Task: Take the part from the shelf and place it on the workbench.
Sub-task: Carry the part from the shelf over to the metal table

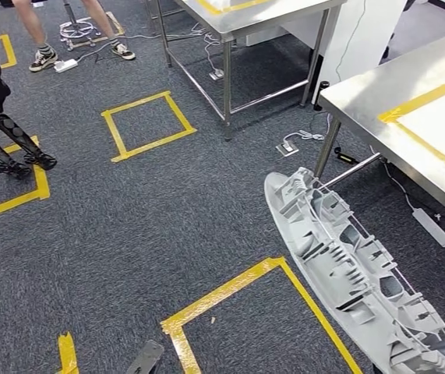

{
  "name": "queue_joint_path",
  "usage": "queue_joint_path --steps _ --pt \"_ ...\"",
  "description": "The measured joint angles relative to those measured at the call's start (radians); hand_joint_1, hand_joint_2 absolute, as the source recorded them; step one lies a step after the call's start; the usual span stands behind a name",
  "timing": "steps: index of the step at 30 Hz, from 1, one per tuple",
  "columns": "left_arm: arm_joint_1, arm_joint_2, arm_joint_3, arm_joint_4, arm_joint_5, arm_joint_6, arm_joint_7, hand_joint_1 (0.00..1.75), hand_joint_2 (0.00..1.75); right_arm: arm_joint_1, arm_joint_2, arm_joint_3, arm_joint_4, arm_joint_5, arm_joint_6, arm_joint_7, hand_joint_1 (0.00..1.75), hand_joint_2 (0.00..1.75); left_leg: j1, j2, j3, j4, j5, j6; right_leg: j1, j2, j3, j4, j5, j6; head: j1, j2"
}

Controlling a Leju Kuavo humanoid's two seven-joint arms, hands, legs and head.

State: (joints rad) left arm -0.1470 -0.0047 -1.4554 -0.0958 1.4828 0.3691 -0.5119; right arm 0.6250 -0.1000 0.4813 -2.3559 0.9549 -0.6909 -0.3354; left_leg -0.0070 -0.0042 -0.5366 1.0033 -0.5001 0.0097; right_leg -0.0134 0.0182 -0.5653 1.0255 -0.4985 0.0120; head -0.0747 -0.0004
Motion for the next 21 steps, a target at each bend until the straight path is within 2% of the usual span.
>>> queue_joint_path --steps 2,6,13,15,17,18,20,21 --pt "0.001 0.0 0.0 0.0 0.002 0.0 0.0 0.0 0.0 0.0 -0.002 0.002 0.0 0.0 0.0 0.0 1.75 1.75 -0.001 0.0 -0.001 0.0 0.001 -0.002 -0.002 -0.001 0.0 -0.003 0.002 0.0 0.001 0.0" --pt "0.001 0.001 0.0 0.0 0.002 -0.001 0.0 0.0 0.0 -0.004 -0.004 0.008 0.001 -0.004 0.0 0.001 1.75 1.75 -0.006 0.0 -0.003 0.002 0.002 0.005 -0.006 0.001 0.002 -0.011 0.009 0.011 0.0 0.0" --pt "0.0 0.003 -0.001 0.0 0.003 -0.001 0.0 0.0 0.0 -0.01 -0.004 0.012 0.001 -0.012 0.0 0.004 1.75 1.75 -0.013 0.0 -0.01 0.012 0.001 0.024 -0.013 0.001 0.001 -0.018 0.017 0.034 0.0 0.0" --pt "0.0 0.003 -0.001 0.0 0.003 -0.001 0.0 0.0 0.0 -0.01 -0.004 0.013 0.001 -0.012 0.0 0.004 1.75 1.75 -0.011 0.003 -0.008 0.002 0.009 0.035 -0.014 0.002 -0.002 -0.018 0.018 0.041 0.0 0.0" --pt "-0.002 0.003 -0.001 0.0 0.003 -0.001 -0.001 0.0 0.0 -0.009 -0.006 0.013 0.001 -0.012 0.0 0.004 1.75 1.75 -0.007 0.011 -0.005 -0.015 0.02 0.047 -0.013 -0.002 -0.021 0.018 -0.011 0.045 0.002 0.0" --pt "-0.002 0.003 -0.001 0.0 0.003 -0.001 -0.001 0.0 0.0 -0.01 -0.007 0.014 0.001 -0.012 0.0 0.005 1.75 1.75 -0.005 0.016 -0.004 -0.02 0.024 0.05 -0.013 -0.005 -0.044 0.066 -0.042 0.045 0.003 0.0" --pt "-0.001 0.002 -0.002 0.0 0.004 -0.001 -0.001 0.0 0.0 -0.011 -0.008 0.014 0.001 -0.012 0.0 0.005 1.75 1.75 -0.006 0.026 -0.007 -0.021 0.026 0.053 -0.012 -0.008 -0.1 0.197 -0.105 0.046 0.003 0.0" --pt "-0.001 0.002 -0.002 0.0 0.004 -0.001 -0.001 0.0 0.0 -0.011 -0.009 0.014 0.001 -0.012 0.0 0.006 1.75 1.75 -0.006 0.032 -0.008 -0.02 0.026 0.053 -0.012 -0.009 -0.119 0.242 -0.119 0.047 0.003 0.0"
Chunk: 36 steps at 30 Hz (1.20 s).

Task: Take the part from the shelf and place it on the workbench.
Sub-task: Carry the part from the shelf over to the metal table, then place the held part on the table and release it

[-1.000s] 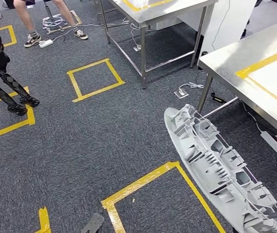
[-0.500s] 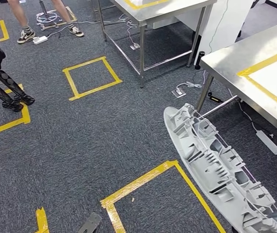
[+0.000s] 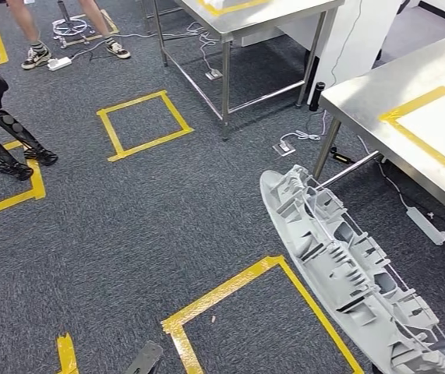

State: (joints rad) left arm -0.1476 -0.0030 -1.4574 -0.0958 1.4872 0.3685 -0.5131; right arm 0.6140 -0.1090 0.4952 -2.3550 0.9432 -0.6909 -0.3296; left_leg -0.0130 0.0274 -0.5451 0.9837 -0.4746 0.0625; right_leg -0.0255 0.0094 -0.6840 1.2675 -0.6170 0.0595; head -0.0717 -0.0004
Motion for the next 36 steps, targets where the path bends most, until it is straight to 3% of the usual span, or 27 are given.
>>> queue_joint_path --steps 1,2,3,5,7,9,11,14,15,16,17,18,20,22,24,25,27,29,31,32,33,34,36 --pt "0.0 0.0 0.0 0.0 0.0 0.0 0.0 0.0 0.0 0.0 -0.001 0.0 0.0 0.0 0.0 0.0 1.75 1.75 0.0 0.006 0.0 0.001 -0.001 -0.001 0.0 -0.002 -0.002 0.01 0.006 0.001 0.0 0.0" --pt "0.0 -0.001 0.0 0.0 0.0 0.0 0.0 0.0 0.0 0.0 -0.001 0.0 0.0 0.0 0.0 0.001 1.75 1.75 0.001 0.011 0.0 0.003 -0.002 -0.003 -0.001 -0.006 0.017 -0.022 0.031 0.002 0.0 0.0" --pt "0.0 -0.002 0.0 0.0 0.0 0.0 0.0 0.0 0.0 0.0 -0.001 0.0 0.0 0.0 0.0 0.001 1.75 1.75 0.002 0.016 0.0 0.007 -0.005 -0.007 -0.002 -0.016 0.051 -0.086 0.066 0.002 0.001 0.0" --pt "0.0 -0.002 -0.001 0.0 0.0 0.0 0.0 0.0 0.0 -0.001 -0.002 0.0 0.001 -0.001 0.0 0.001 1.75 1.75 -0.001 0.025 -0.001 0.017 -0.012 -0.019 0.001 -0.051 0.116 -0.209 0.104 -0.002 0.001 0.0" --pt "0.0 -0.001 -0.001 0.0 0.0 0.0 0.0 0.0 0.0 -0.003 -0.002 0.001 0.001 -0.001 0.0 0.002 1.75 1.75 -0.006 0.035 -0.003 0.027 -0.016 -0.031 0.006 -0.063 0.134 -0.246 0.104 -0.014 -0.001 0.0" --pt "-0.001 0.0 -0.001 0.0 0.001 0.0 0.0 0.0 0.0 -0.002 -0.002 0.001 0.001 -0.001 0.0 0.003 1.75 1.75 -0.004 0.046 -0.004 0.031 -0.018 -0.038 0.005 -0.044 0.132 -0.245 0.11 -0.027 -0.002 0.0" --pt "-0.003 0.0 -0.001 0.0 0.001 0.0 0.0 0.0 0.0 -0.001 -0.002 0.001 0.001 -0.001 0.0 0.004 1.75 1.75 0.001 0.03 -0.014 0.062 -0.046 -0.048 0.002 -0.028 0.13 -0.246 0.115 -0.038 -0.003 0.0" --pt "-0.001 0.0 -0.001 0.0 0.003 0.0 0.0 0.0 0.0 -0.002 -0.002 0.001 0.002 -0.001 0.0 0.004 1.75 1.75 0.009 -0.01 -0.089 0.243 -0.141 -0.06 0.001 -0.001 0.126 -0.247 0.119 -0.047 -0.005 0.0" --pt "0.0 0.0 -0.001 0.0 0.003 0.0 0.0 0.0 0.0 -0.002 -0.002 0.001 0.002 -0.001 0.0 0.004 1.75 1.75 0.01 -0.014 -0.114 0.298 -0.159 -0.061 0.002 0.01 0.125 -0.247 0.12 -0.049 -0.005 0.0" --pt "0.0 0.0 -0.002 0.0 0.003 0.0 0.0 0.0 0.0 -0.002 -0.002 0.001 0.002 -0.001 0.0 0.005 1.75 1.75 0.01 -0.015 -0.124 0.32 -0.157 -0.059 0.004 0.022 0.125 -0.247 0.121 -0.05 -0.005 0.0" --pt "0.001 0.0 -0.002 0.0 0.003 0.0 0.0 0.0 0.0 -0.002 -0.002 0.001 0.002 -0.001 0.0 0.005 1.75 1.75 0.01 -0.018 -0.117 0.303 -0.135 -0.056 0.005 0.034 0.126 -0.247 0.121 -0.05 -0.005 0.0" --pt "0.0 0.0 -0.002 0.0 0.003 0.0 0.0 0.0 0.0 -0.002 -0.002 0.001 0.002 -0.001 0.0 0.005 1.75 1.75 0.01 -0.027 -0.093 0.249 -0.098 -0.051 0.005 0.046 0.127 -0.246 0.121 -0.05 -0.005 0.0" --pt "0.0 0.002 -0.002 0.0 0.004 0.001 0.0 0.0 0.0 -0.002 -0.002 0.001 0.002 -0.001 0.0 0.005 1.75 1.75 0.01 -0.071 -0.032 0.111 -0.035 -0.038 0.005 0.07 0.126 -0.246 0.123 -0.047 -0.004 0.0" --pt "-0.001 0.004 -0.002 0.0 0.006 0.001 0.0 0.0 0.0 -0.003 -0.002 0.001 0.002 -0.001 0.0 0.005 1.75 1.75 0.008 -0.104 -0.002 0.038 -0.019 -0.033 0.002 0.09 0.117 -0.244 0.128 -0.037 -0.005 0.0" --pt "-0.002 0.004 -0.002 0.0 0.009 0.0 0.0 0.0 0.0 -0.003 -0.002 0.002 0.002 -0.002 0.0 0.005 1.75 1.75 0.008 -0.092 0.0 0.026 -0.02 -0.031 -0.002 0.111 0.105 -0.247 0.134 -0.023 -0.006 0.0" --pt "-0.003 0.004 -0.002 0.0 0.01 0.0 0.0 0.0 0.0 -0.002 -0.002 0.002 0.002 -0.002 0.0 0.005 1.75 1.75 0.009 -0.081 0.001 0.019 -0.016 -0.029 -0.001 0.106 0.098 -0.243 0.131 -0.018 -0.006 0.0" --pt "-0.004 0.003 -0.002 0.0 0.01 0.0 0.0 0.0 0.0 -0.002 -0.003 0.002 0.002 -0.003 0.0 0.004 1.75 1.75 0.011 -0.056 0.004 0.005 -0.008 -0.021 0.003 0.062 0.068 -0.189 0.095 -0.012 -0.002 0.0" --pt "-0.002 0.003 -0.002 0.0 0.01 0.0 -0.001 0.0 0.0 -0.006 -0.004 0.002 0.002 -0.003 0.0 0.004 1.75 1.75 0.008 -0.03 0.003 0.002 -0.006 -0.016 0.005 0.012 0.016 -0.069 0.029 -0.009 0.001 0.0" --pt "0.002 0.002 -0.002 0.0 0.01 0.0 0.0 0.0 0.0 -0.007 -0.004 0.002 0.002 -0.004 0.0 0.004 1.75 1.75 0.005 -0.001 0.001 0.003 -0.007 -0.015 0.005 -0.002 -0.017 0.014 0.0 -0.005 0.001 0.0" --pt "0.002 0.001 -0.002 0.0 0.01 0.0 0.0 0.0 0.0 -0.007 -0.004 0.002 0.002 -0.004 0.0 0.004 1.75 1.75 0.004 0.012 0.001 0.004 -0.007 -0.015 0.005 -0.005 -0.008 0.004 0.013 -0.004 0.001 0.0" --pt "0.001 0.001 -0.002 0.0 0.01 0.0 0.0 0.0 0.0 -0.006 -0.004 0.002 0.002 -0.004 0.0 0.004 1.75 1.75 0.004 0.024 0.001 0.006 -0.008 -0.017 0.005 -0.012 0.022 -0.044 0.041 -0.004 0.001 0.0" --pt "0.0 0.0 -0.002 0.0 0.01 0.0 0.0 0.0 0.0 -0.006 -0.004 0.002 0.002 -0.004 0.0 0.004 1.75 1.75 0.004 0.034 0.002 0.007 -0.01 -0.019 0.006 -0.028 0.065 -0.118 0.071 -0.005 0.001 0.0" --pt "-0.001 0.0 -0.002 0.0 0.01 0.0 -0.001 0.0 0.0 -0.007 -0.005 0.002 0.003 -0.004 0.0 0.004 1.75 1.75 -0.001 0.05 0.004 0.011 -0.014 -0.027 0.01 -0.064 0.133 -0.235 0.103 -0.014 0.0 0.0"
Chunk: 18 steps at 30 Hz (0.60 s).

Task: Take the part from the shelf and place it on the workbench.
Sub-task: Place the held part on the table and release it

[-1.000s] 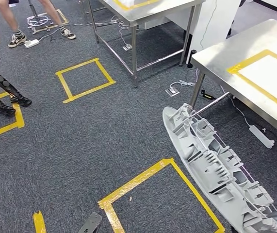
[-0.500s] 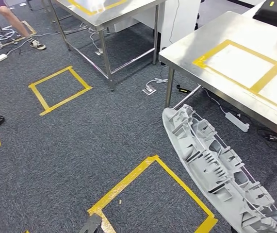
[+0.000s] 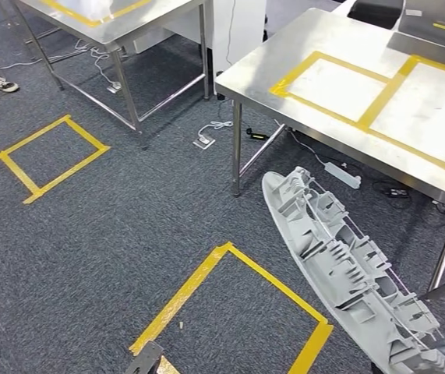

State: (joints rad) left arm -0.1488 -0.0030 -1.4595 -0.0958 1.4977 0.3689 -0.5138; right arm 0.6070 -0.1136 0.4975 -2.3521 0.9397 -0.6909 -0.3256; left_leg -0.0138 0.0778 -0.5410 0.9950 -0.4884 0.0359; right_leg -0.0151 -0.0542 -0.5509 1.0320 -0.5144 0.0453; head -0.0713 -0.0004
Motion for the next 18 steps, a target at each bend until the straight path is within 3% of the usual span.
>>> queue_joint_path --steps 1,3,5,7,9,10,11,13,15,17,18 --pt "0.0 0.0 0.0 0.0 0.0 0.0 0.0 0.0 0.0 -0.001 0.0 0.0 0.0 0.0 0.0 0.0 1.75 1.75 -0.002 0.007 0.001 0.002 -0.001 -0.004 0.002 -0.008 0.012 -0.024 0.002 -0.006 0.0 0.0" --pt "-0.001 0.0 0.0 0.0 0.001 0.0 -0.001 0.0 0.0 -0.001 0.0 0.0 0.001 -0.001 0.0 0.0 1.75 1.75 -0.002 0.022 0.004 0.003 -0.001 -0.013 0.005 0.006 0.008 -0.027 0.005 -0.019 -0.001 0.0" --pt "-0.004 0.0 0.0 0.0 0.002 0.0 -0.001 0.0 0.0 0.0 0.0 0.001 0.001 -0.003 0.0 0.001 1.75 1.75 0.002 0.01 0.001 0.019 -0.018 -0.024 0.001 0.023 0.01 -0.032 0.011 -0.03 -0.001 0.0" --pt "-0.005 0.001 0.0 0.0 0.003 0.0 -0.002 0.0 0.0 -0.003 -0.001 0.002 0.001 -0.004 0.0 0.002 1.75 1.75 0.008 -0.035 -0.031 0.106 -0.077 -0.036 -0.004 0.04 0.015 -0.035 0.017 -0.04 -0.003 0.0" --pt "-0.002 0.001 0.0 0.0 0.006 0.0 -0.002 0.0 0.0 -0.006 -0.002 0.002 0.002 -0.005 0.0 0.003 1.75 1.75 0.013 -0.064 -0.088 0.244 -0.141 -0.042 -0.004 0.062 0.011 -0.035 0.02 -0.044 -0.004 0.0" --pt "0.0 0.002 0.0 0.0 0.007 0.0 -0.002 0.0 0.0 -0.007 -0.003 0.003 0.002 -0.006 0.0 0.003 1.75 1.75 0.014 -0.067 -0.107 0.288 -0.153 -0.044 -0.004 0.074 0.011 -0.034 0.021 -0.045 -0.004 0.0" --pt "0.001 0.002 0.0 0.0 0.008 0.0 -0.002 0.0 0.0 -0.007 -0.003 0.004 0.003 -0.006 0.0 0.004 1.75 1.75 0.015 -0.069 -0.111 0.296 -0.143 -0.044 -0.004 0.087 0.011 -0.033 0.021 -0.045 -0.004 0.0" --pt "0.001 0.002 0.0 0.0 0.008 0.0 -0.002 0.0 0.0 -0.009 -0.003 0.007 0.004 -0.007 0.0 0.005 1.75 1.75 0.017 -0.08 -0.07 0.201 -0.073 -0.039 -0.004 0.112 0.012 -0.03 0.02 -0.044 -0.004 0.0" --pt "0.0 0.004 0.0 0.0 0.008 0.0 -0.002 0.0 0.0 -0.011 -0.004 0.01 0.005 -0.007 0.0 0.007 1.75 1.75 0.02 -0.123 -0.015 0.072 -0.016 -0.03 -0.003 0.137 0.009 -0.026 0.02 -0.038 -0.003 0.0" --pt "0.0 0.006 0.0 0.0 0.009 0.0 -0.002 0.0 0.0 -0.013 -0.006 0.012 0.005 -0.008 0.0 0.01 1.75 1.75 0.02 -0.149 0.005 0.018 -0.01 -0.025 -0.005 0.159 -0.002 -0.023 0.024 -0.025 -0.003 0.0" --pt "0.0 0.006 0.0 0.0 0.01 0.0 -0.003 0.0 0.0 -0.014 -0.007 0.014 0.005 -0.008 0.0 0.012 1.75 1.75 0.02 -0.142 0.005 0.011 -0.01 -0.023 -0.007 0.169 -0.008 -0.023 0.027 -0.017 -0.004 0.0"
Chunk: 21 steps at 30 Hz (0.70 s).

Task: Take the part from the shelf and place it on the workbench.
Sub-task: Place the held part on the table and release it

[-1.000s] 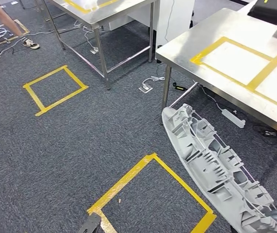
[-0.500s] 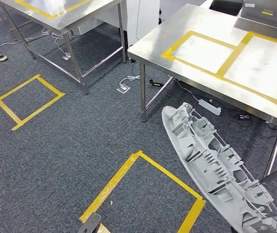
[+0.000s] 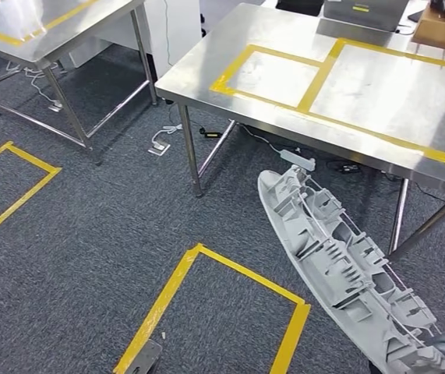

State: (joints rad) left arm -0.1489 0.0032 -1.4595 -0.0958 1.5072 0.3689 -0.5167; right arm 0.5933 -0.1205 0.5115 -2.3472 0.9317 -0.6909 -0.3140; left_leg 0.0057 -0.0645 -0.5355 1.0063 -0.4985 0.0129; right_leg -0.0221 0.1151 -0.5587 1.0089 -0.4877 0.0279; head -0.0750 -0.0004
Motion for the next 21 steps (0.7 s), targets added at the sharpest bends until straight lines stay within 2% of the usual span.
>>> queue_joint_path --steps 1,2,3,5,6,7,8,9,11,13,14,15,18,21 --pt "-0.001 0.0 0.0 0.0 0.0 0.0 -0.001 0.0 0.0 0.001 -0.001 0.001 0.0 0.0 0.0 0.001 1.75 1.75 0.001 0.01 0.0 -0.005 0.001 0.004 -0.002 0.004 -0.006 0.0 0.001 0.006 0.0 0.0" --pt "-0.002 0.0 0.0 0.0 0.001 0.0 -0.001 0.0 0.0 0.002 -0.002 0.002 0.0 0.0 0.0 0.003 1.75 1.75 0.002 0.019 0.001 -0.011 0.004 0.009 -0.002 -0.009 -0.014 0.007 -0.005 0.012 0.001 0.0" --pt "-0.003 -0.001 0.0 0.0 0.001 0.0 -0.002 0.0 0.0 0.001 -0.004 0.002 0.0 0.0 0.0 0.005 1.75 1.75 0.004 0.029 0.001 -0.016 0.008 0.016 0.0 -0.032 -0.027 0.03 -0.021 0.015 0.003 0.0" --pt "-0.004 -0.001 0.0 0.0 0.001 0.0 -0.002 0.0 0.0 -0.002 -0.007 0.002 0.0 0.007 0.0 0.008 1.75 1.75 0.003 0.047 0.001 -0.021 0.011 0.023 0.003 -0.088 -0.078 0.136 -0.081 0.02 0.008 0.0" --pt "-0.002 -0.002 0.0 0.0 0.003 0.0 -0.002 0.0 0.0 -0.003 -0.008 0.002 0.0 0.013 0.0 0.011 1.75 1.75 0.002 0.057 0.0 -0.02 0.011 0.025 0.003 -0.101 -0.108 0.203 -0.111 0.022 0.009 0.0" --pt "0.0 -0.001 0.0 0.0 0.005 0.0 -0.002 0.0 0.0 -0.004 -0.009 0.002 0.0 0.019 0.0 0.013 1.75 1.75 0.001 0.066 0.0 -0.02 0.011 0.025 0.003 -0.106 -0.13 0.255 -0.128 0.023 0.009 0.0" --pt "0.002 -0.001 0.0 0.0 0.007 0.0 -0.002 0.0 0.0 -0.004 -0.009 0.002 0.001 0.025 0.0 0.016 1.75 1.75 0.001 0.073 0.0 -0.019 0.011 0.025 0.003 -0.108 -0.137 0.273 -0.126 0.025 0.009 0.0" --pt "0.002 -0.002 0.0 0.0 0.009 0.0 -0.002 0.0 0.0 -0.003 -0.01 0.002 0.001 0.031 0.0 0.018 1.75 1.75 0.001 0.078 0.0 -0.018 0.011 0.024 0.002 -0.11 -0.124 0.253 -0.106 0.025 0.009 0.0" --pt "0.0 -0.003 0.0 0.0 0.01 0.0 -0.003 0.0 0.0 -0.002 -0.01 0.002 0.001 0.038 0.0 0.02 1.75 1.75 0.001 0.082 0.001 -0.016 0.009 0.021 0.002 -0.118 -0.052 0.124 -0.045 0.024 0.01 0.0" --pt "-0.002 -0.004 -0.001 0.0 0.01 0.0 -0.003 0.0 0.0 -0.002 -0.01 0.002 0.001 0.042 0.0 0.021 1.75 1.75 -0.004 0.083 0.0 -0.01 0.007 0.012 0.003 -0.125 0.008 0.017 -0.017 0.017 0.01 0.0" --pt "-0.002 -0.003 -0.001 0.0 0.01 0.0 -0.003 0.0 0.0 -0.003 -0.01 0.002 0.002 0.044 0.0 0.021 1.75 1.75 -0.007 0.083 -0.002 -0.007 0.006 0.011 0.003 -0.126 0.018 -0.003 -0.017 0.014 0.009 0.0" --pt "-0.002 -0.002 -0.001 0.0 0.01 0.0 -0.003 0.0 0.0 -0.003 -0.01 0.002 0.002 0.046 0.0 0.022 1.75 1.75 -0.009 0.083 -0.004 -0.004 0.006 0.016 0.004 -0.125 0.02 -0.006 -0.015 0.012 0.009 0.0" --pt "-0.002 0.0 -0.001 0.0 0.01 0.0 -0.004 0.0 0.0 -0.001 -0.01 0.001 0.002 0.05 0.0 0.024 1.75 1.75 -0.011 0.083 -0.005 -0.006 0.011 0.035 0.004 -0.124 0.018 -0.006 -0.013 0.011 0.009 0.0" --pt "-0.002 0.0 -0.001 0.0 0.011 0.0 -0.004 0.0 0.0 0.0 -0.01 0.001 0.002 0.051 0.0 0.025 1.75 1.75 -0.009 0.083 -0.004 -0.011 0.015 0.033 0.007 -0.124 0.017 -0.005 -0.013 0.006 0.009 0.0"
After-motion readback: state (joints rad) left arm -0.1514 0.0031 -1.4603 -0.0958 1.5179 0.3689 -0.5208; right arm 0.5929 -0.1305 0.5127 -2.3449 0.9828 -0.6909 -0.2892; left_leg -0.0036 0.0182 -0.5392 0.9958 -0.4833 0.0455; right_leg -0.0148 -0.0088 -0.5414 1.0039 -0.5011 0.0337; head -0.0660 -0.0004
